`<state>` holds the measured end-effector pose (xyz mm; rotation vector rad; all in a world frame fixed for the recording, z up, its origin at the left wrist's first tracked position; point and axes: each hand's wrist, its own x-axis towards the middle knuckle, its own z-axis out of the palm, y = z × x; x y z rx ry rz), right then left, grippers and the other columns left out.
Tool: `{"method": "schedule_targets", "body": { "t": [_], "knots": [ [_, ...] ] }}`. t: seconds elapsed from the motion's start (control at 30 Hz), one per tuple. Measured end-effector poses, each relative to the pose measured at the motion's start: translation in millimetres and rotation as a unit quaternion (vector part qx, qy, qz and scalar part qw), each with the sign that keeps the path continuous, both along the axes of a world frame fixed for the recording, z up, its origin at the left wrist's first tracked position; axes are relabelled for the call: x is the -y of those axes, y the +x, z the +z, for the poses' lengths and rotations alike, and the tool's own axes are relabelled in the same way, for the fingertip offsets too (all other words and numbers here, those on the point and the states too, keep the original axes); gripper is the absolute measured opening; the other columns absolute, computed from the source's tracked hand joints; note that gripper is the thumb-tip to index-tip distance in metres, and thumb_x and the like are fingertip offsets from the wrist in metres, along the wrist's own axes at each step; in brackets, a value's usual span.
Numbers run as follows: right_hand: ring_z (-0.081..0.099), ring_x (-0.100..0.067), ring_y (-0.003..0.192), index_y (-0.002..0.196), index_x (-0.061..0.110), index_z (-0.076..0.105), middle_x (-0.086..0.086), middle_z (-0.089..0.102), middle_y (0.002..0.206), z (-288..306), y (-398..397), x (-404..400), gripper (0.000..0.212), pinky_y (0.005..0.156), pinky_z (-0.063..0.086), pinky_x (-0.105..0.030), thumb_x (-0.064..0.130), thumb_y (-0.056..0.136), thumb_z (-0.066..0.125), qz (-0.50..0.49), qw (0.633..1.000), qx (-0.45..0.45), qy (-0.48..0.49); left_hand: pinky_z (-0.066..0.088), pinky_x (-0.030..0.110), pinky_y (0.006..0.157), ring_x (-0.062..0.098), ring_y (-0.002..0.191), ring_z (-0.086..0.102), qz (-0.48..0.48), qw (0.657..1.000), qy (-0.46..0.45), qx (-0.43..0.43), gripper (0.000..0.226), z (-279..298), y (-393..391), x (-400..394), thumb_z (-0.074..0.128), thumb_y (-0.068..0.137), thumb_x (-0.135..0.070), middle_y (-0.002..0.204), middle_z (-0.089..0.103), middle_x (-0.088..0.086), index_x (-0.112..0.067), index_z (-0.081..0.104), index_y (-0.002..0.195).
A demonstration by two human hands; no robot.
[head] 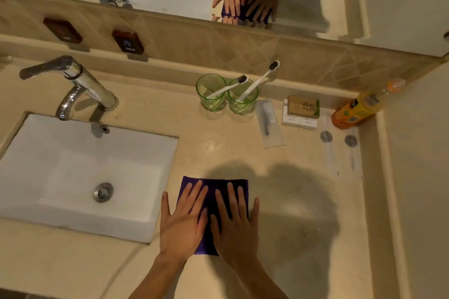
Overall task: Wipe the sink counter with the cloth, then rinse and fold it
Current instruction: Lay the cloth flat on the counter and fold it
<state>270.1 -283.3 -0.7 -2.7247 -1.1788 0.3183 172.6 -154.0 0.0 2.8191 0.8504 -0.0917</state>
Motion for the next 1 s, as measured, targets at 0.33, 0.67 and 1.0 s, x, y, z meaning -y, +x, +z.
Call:
{"method": "schedule_targets", "body": {
  "t": [0.33,0.67,1.0],
  "knots": [
    [0.017,-0.026,0.156,0.157,0.028,0.034,-0.006,0.024,0.167,-0.7,44.7,-69.3,0.059,0.120,0.018,-0.066,0.047,0.103,0.043,-0.032,0.998,0.034,0.037,0.019,0.068,0.119,0.013,0.153,0.027,-0.030,0.999,0.013,0.018,0.056,-3.4,54.1,-76.6,0.025,0.103,-0.040,0.165,0.031,-0.006,-0.026,0.033,0.157],
    [0.000,-0.022,0.158,0.161,0.034,0.017,0.000,0.008,0.171,0.1,102.5,-133.7,0.059,0.123,0.004,-0.064,0.053,0.105,0.024,-0.066,0.997,0.027,0.004,0.012,0.066,0.121,0.013,0.157,0.011,-0.071,0.997,0.019,0.011,0.056,-8.1,120.0,-146.6,0.017,0.105,-0.043,0.168,0.013,-0.006,-0.026,0.016,0.159],
    [0.000,-0.021,0.158,0.161,0.037,0.018,0.002,0.012,0.171,0.3,130.5,-162.5,0.059,0.123,0.003,-0.063,0.054,0.104,0.021,-0.082,0.996,0.026,0.006,0.007,0.066,0.122,0.012,0.157,0.012,-0.075,0.995,-0.014,0.057,0.055,-11.1,150.0,-174.7,0.023,0.106,-0.043,0.169,0.020,-0.009,-0.029,0.023,0.160]
  ]
}}
